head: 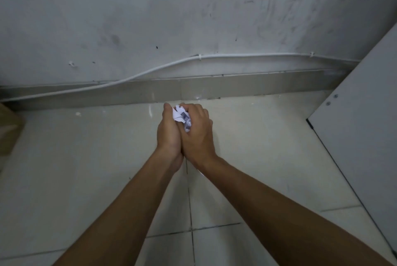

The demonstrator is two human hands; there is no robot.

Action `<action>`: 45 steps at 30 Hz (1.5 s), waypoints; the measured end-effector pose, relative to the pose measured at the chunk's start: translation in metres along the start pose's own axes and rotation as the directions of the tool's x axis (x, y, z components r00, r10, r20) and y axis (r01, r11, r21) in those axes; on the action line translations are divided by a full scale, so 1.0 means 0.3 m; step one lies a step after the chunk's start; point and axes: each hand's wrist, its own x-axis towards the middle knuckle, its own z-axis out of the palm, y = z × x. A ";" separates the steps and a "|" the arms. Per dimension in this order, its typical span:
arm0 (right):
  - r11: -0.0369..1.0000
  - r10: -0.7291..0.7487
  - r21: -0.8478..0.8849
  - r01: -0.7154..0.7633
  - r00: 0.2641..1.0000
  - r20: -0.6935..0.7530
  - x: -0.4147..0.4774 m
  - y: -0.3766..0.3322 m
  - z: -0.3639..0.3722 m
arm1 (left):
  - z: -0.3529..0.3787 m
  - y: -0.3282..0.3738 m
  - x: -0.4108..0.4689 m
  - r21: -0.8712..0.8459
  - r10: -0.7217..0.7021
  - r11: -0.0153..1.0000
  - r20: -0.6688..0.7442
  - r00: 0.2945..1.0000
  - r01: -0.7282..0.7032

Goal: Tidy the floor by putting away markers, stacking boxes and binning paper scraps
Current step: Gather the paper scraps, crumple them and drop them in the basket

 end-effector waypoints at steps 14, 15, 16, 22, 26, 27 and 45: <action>0.950 -0.242 0.240 0.199 0.956 0.164 -0.169 -0.479 0.285 | -0.399 0.333 -0.311 -0.137 0.196 0.967 -0.154 0.968 -0.217; 0.939 -0.269 0.270 0.215 0.946 0.182 -0.191 -0.523 0.317 | -0.445 0.360 -0.336 -0.147 0.215 0.959 -0.176 0.961 -0.241; 0.925 -0.298 0.302 0.231 0.933 0.199 -0.217 -0.573 0.351 | -0.493 0.389 -0.366 -0.159 0.234 0.950 -0.202 0.951 -0.268; 0.851 -0.440 0.441 0.284 0.844 0.306 -0.390 -0.839 0.525 | -0.742 0.521 -0.569 -0.206 0.323 0.882 -0.390 0.862 -0.423; 0.791 -0.512 0.550 0.267 0.780 0.359 -0.537 -1.016 0.602 | -0.882 0.588 -0.742 -0.209 0.368 0.830 -0.492 0.789 -0.517; 0.773 -0.534 0.577 0.263 0.760 0.369 -0.578 -1.063 0.618 | -0.921 0.605 -0.795 -0.186 0.380 0.818 -0.536 0.754 -0.544; 0.523 -0.830 0.849 0.076 0.273 0.487 -1.352 -1.774 0.693 | -1.416 0.714 -1.705 0.186 0.364 0.647 -0.928 0.085 -0.739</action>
